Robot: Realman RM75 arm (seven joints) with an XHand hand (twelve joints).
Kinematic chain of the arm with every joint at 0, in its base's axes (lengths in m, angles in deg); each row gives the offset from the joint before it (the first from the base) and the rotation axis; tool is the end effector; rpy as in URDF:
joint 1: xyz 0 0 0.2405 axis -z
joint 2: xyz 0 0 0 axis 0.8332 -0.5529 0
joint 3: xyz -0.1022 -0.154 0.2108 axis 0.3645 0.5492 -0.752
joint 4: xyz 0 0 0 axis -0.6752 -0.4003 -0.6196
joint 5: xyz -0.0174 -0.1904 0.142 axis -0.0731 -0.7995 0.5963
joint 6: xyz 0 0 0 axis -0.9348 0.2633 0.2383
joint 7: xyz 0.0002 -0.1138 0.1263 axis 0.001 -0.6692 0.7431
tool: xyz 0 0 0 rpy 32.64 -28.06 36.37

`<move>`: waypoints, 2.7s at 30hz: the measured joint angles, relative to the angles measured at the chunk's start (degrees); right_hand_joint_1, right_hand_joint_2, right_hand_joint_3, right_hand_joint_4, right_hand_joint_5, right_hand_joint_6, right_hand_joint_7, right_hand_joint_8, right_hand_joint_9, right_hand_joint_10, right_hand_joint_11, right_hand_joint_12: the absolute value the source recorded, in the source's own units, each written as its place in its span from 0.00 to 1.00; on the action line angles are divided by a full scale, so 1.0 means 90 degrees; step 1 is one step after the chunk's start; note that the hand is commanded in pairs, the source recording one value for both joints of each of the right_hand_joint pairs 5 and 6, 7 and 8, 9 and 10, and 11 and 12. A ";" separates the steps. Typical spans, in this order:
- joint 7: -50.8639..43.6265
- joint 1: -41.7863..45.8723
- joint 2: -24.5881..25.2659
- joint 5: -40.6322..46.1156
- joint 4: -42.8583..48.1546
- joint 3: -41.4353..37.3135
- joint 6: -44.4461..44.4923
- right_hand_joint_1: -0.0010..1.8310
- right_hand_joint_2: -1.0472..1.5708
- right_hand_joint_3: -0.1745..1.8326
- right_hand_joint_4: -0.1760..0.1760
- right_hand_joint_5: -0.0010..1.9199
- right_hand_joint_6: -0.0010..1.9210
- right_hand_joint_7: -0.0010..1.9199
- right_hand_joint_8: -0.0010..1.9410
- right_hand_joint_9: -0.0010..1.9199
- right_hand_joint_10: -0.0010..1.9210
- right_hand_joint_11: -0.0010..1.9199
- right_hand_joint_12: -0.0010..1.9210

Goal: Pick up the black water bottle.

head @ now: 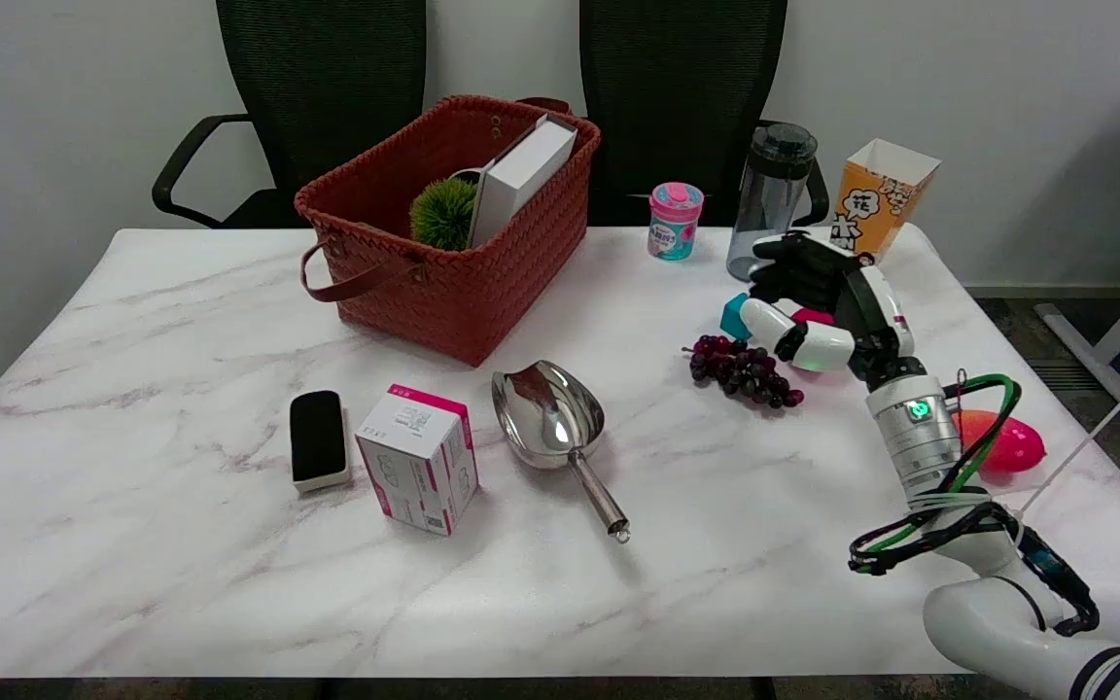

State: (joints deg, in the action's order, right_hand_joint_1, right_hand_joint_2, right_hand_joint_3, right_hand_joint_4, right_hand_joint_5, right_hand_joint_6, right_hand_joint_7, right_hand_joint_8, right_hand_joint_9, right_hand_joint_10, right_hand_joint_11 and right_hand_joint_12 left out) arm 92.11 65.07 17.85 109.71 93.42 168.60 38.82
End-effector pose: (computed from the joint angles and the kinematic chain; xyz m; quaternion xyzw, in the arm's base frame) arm -0.3005 -0.3256 0.4285 0.5798 -0.2769 0.5496 0.5339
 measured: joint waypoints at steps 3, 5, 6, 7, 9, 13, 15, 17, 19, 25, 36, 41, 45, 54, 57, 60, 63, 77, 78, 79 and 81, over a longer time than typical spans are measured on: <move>0.0044 -0.0087 -0.0016 -0.0011 -0.0048 0.0074 -0.0059 0.59 0.49 0.51 0.50 0.05 0.05 0.22 0.22 0.23 0.23 0.23 0.23; 0.0067 -0.0171 -0.0018 -0.0018 -0.0085 0.0114 -0.0145 0.59 0.48 0.52 0.50 0.04 0.04 0.22 0.21 0.23 0.23 0.22 0.22; 0.0078 -0.0228 -0.0017 -0.0020 -0.0113 0.0135 -0.0188 0.59 0.47 0.52 0.50 0.04 0.04 0.21 0.21 0.23 0.23 0.21 0.21; 0.0091 -0.0295 -0.0013 -0.0023 -0.0154 0.0157 -0.0231 0.59 0.45 0.52 0.50 0.04 0.04 0.21 0.21 0.23 0.23 0.21 0.21; 0.0116 -0.0442 0.0002 -0.0025 -0.0254 0.0199 -0.0312 0.58 0.42 0.49 0.50 0.03 0.03 0.21 0.21 0.23 0.23 0.20 0.20; 0.0209 -0.0836 0.0044 -0.0020 -0.0582 0.0322 -0.0479 0.56 0.38 0.44 0.50 0.02 0.02 0.20 0.20 0.20 0.20 0.16 0.16; 0.0264 -0.1047 0.0072 -0.0007 -0.0800 0.0396 -0.0555 0.56 0.37 0.42 0.50 0.01 0.01 0.20 0.20 0.20 0.20 0.16 0.16; 0.0327 -0.1303 0.0111 0.0035 -0.1082 0.0484 -0.0640 0.55 0.36 0.40 0.50 0.02 0.02 0.20 0.20 0.20 0.20 0.15 0.15; 0.0377 -0.1539 0.0154 0.0070 -0.1348 0.0567 -0.0700 0.55 0.36 0.37 0.50 0.02 0.02 0.21 0.21 0.20 0.20 0.15 0.15; 0.0495 -0.2108 0.0260 0.0169 -0.2025 0.0695 -0.0831 0.55 0.36 0.33 0.50 0.04 0.04 0.21 0.21 0.20 0.20 0.11 0.11; 0.0594 -0.2459 0.0346 0.0347 -0.2598 0.0386 -0.0839 0.55 0.38 0.29 0.50 0.10 0.10 0.13 0.13 0.13 0.13 0.05 0.05; 0.0612 -0.2405 0.0367 0.0496 -0.2674 0.0157 -0.0780 0.55 0.39 0.28 0.50 0.12 0.12 0.13 0.13 0.13 0.13 0.05 0.05; 0.0620 -0.2370 0.0377 0.0584 -0.2718 0.0020 -0.0777 0.55 0.39 0.29 0.50 0.10 0.10 0.13 0.13 0.13 0.13 0.04 0.04; 0.0636 -0.2559 0.0383 0.0682 -0.2921 -0.0132 -0.0913 0.55 0.39 0.31 0.50 0.07 0.07 0.14 0.14 0.13 0.13 0.04 0.04; 0.0639 -0.2692 0.0378 0.0685 -0.2998 -0.0132 -0.1006 0.55 0.39 0.31 0.50 0.06 0.06 0.14 0.14 0.13 0.13 0.02 0.02; 0.0638 -0.2855 0.0368 0.0686 -0.3066 -0.0105 -0.1141 0.55 0.38 0.31 0.50 0.05 0.05 0.15 0.15 0.14 0.14 0.00 0.00; 0.0587 -0.2993 0.0357 0.0686 -0.3103 -0.0081 -0.1278 0.55 0.38 0.31 0.50 0.04 0.04 0.17 0.17 0.18 0.17 0.00 0.00; -0.0204 -0.3429 0.0348 0.0990 -0.3111 0.0012 -0.2060 0.55 0.34 0.33 0.50 0.03 0.03 0.19 0.19 0.21 0.21 0.02 0.02; -0.0240 -0.3449 0.0348 0.1012 -0.3119 0.0019 -0.2088 0.55 0.34 0.33 0.50 0.03 0.03 0.19 0.19 0.21 0.21 0.02 0.02; -0.0276 -0.3471 0.0349 0.1034 -0.3130 0.0026 -0.2113 0.55 0.34 0.33 0.50 0.03 0.03 0.19 0.19 0.21 0.21 0.02 0.02; -0.0338 -0.3508 0.0351 0.1071 -0.3147 0.0038 -0.2151 0.55 0.34 0.33 0.50 0.03 0.03 0.19 0.19 0.21 0.21 0.02 0.02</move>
State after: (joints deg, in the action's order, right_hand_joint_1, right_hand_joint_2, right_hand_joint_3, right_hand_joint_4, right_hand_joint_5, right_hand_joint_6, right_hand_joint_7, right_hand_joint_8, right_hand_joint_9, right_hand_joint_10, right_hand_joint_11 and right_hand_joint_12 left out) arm 89.07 33.50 21.01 119.34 65.09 168.94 19.46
